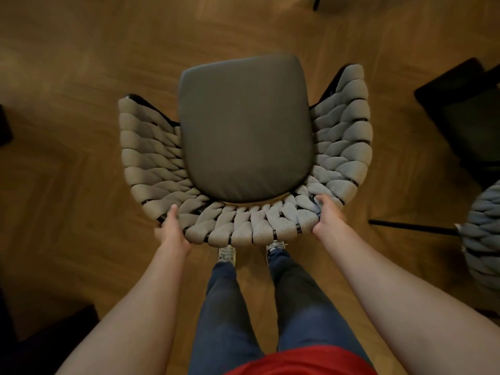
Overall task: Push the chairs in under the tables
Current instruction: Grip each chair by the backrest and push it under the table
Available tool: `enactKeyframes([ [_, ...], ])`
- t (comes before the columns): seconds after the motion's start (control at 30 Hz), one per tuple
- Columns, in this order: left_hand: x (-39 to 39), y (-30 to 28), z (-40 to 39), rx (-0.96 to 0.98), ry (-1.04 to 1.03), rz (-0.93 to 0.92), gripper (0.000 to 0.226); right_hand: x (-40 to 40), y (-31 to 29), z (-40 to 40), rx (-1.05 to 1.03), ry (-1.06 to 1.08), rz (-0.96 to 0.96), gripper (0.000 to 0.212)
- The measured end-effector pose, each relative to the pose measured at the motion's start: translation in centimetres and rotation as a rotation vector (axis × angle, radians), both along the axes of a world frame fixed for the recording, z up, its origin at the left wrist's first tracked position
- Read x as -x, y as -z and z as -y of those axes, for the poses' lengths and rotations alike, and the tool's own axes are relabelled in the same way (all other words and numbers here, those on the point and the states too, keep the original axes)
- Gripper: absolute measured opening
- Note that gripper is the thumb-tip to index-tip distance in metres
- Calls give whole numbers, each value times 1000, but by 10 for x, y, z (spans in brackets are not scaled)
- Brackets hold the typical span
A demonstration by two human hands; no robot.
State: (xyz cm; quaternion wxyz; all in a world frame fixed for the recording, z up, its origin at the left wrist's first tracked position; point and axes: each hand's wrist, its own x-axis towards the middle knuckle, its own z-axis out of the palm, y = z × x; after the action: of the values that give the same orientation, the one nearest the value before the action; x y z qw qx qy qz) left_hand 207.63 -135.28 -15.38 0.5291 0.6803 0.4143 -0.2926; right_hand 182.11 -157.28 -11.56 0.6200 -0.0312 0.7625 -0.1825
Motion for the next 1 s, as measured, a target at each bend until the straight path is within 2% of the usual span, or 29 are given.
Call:
enactKeyframes([
  [0.13,10,-59,27,-21,86,-13,58,-3,-2,-2,17,63,-61,45],
  [0.27,4,-64,27,-120,184,-34,57,-4,-6,-6,12,79,-66,39],
  [0.4,-8,-60,29,-156,305,-47,42,1,-7,-19,17,128,-32,38],
  [0.53,-16,-61,41,-155,399,-33,48,13,-5,-33,33,215,-20,45],
  [0.63,-19,-59,55,-120,476,-3,38,26,-2,-47,29,287,-4,50],
  [0.7,-20,-61,68,-71,524,-3,40,33,-1,-58,38,333,0,51],
  [0.9,-20,-56,112,-26,728,2,46,52,-4,-78,39,477,8,43],
  [1.0,-12,-57,134,-8,823,2,47,63,-2,-82,53,540,10,48],
])
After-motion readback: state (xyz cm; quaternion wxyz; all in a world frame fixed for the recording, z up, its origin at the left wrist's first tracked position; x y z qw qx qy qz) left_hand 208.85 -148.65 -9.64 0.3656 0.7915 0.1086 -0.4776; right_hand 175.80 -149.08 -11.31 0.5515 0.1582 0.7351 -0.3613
